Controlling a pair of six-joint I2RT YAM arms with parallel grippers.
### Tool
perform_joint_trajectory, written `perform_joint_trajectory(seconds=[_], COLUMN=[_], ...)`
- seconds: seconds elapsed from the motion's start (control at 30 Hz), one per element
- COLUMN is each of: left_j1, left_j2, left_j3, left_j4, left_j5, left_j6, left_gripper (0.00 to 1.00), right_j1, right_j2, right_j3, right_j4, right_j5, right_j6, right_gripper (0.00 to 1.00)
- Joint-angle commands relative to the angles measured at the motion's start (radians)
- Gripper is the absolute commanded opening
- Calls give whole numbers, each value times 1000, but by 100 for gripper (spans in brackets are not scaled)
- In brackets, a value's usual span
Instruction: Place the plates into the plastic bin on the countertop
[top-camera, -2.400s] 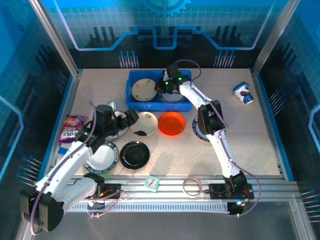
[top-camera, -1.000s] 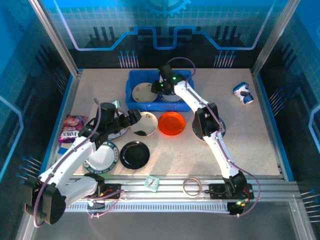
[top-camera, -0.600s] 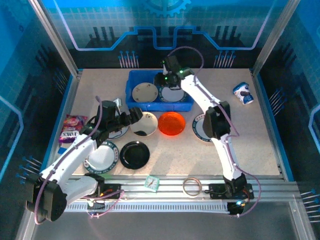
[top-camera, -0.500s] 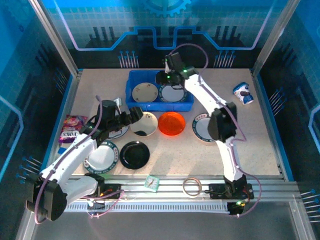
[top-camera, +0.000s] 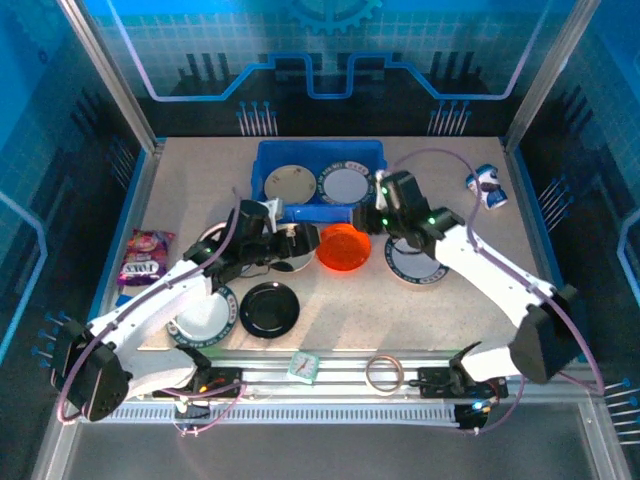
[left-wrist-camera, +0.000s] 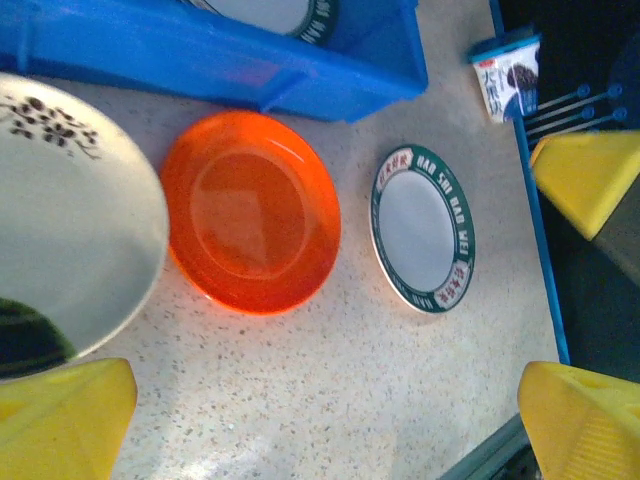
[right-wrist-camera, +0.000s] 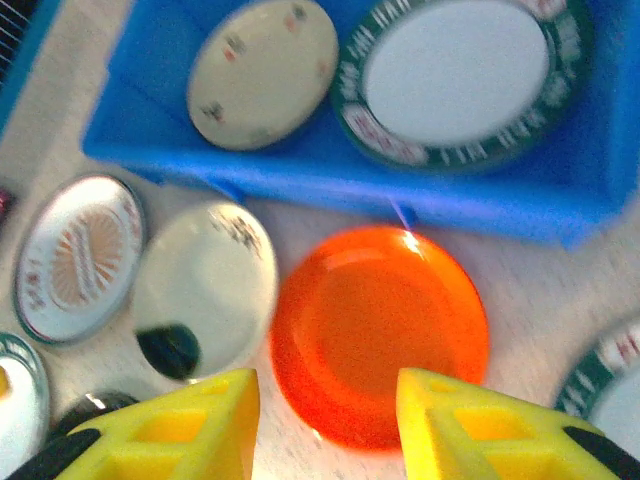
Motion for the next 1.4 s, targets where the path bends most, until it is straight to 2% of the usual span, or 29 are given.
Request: perform_joint_trajectory(seconds=[0.0, 0.2, 0.43, 0.57, 0.7, 0.9, 1.03, 1.37], left_j1=[-39, -100, -139, -138, -138, -128, -105, -66], left_j2=[18, 32, 119, 176, 217, 250, 249, 243], left_j3=[2, 8, -16, -1, 32, 60, 57, 62], left_j4=[69, 94, 171, 208, 213, 228, 228, 224], left_j5=[-35, -48, -14, 6, 30, 56, 71, 89], left_j6=[-9, -15, -33, -40, -29, -32, -33, -27], left_gripper=[99, 99, 99, 99, 99, 99, 98, 99], right_j1=[-35, -145, -433, -593, -701, -756, -791, -792], right_j2=[-130, -320, -427, -411, -346, -198, -152, -62], right_j3=[-136, -339, -463, -485, -501, -465, -468, -471], right_j4=[60, 31, -31, -27, 19, 35, 53, 87], right_j5=[-3, -36, -180, -246, -276, -268, -272, -294], right_j6=[55, 104, 132, 126, 115, 76, 58, 46], right_gripper=[40, 38, 36, 36, 36, 38, 38, 38])
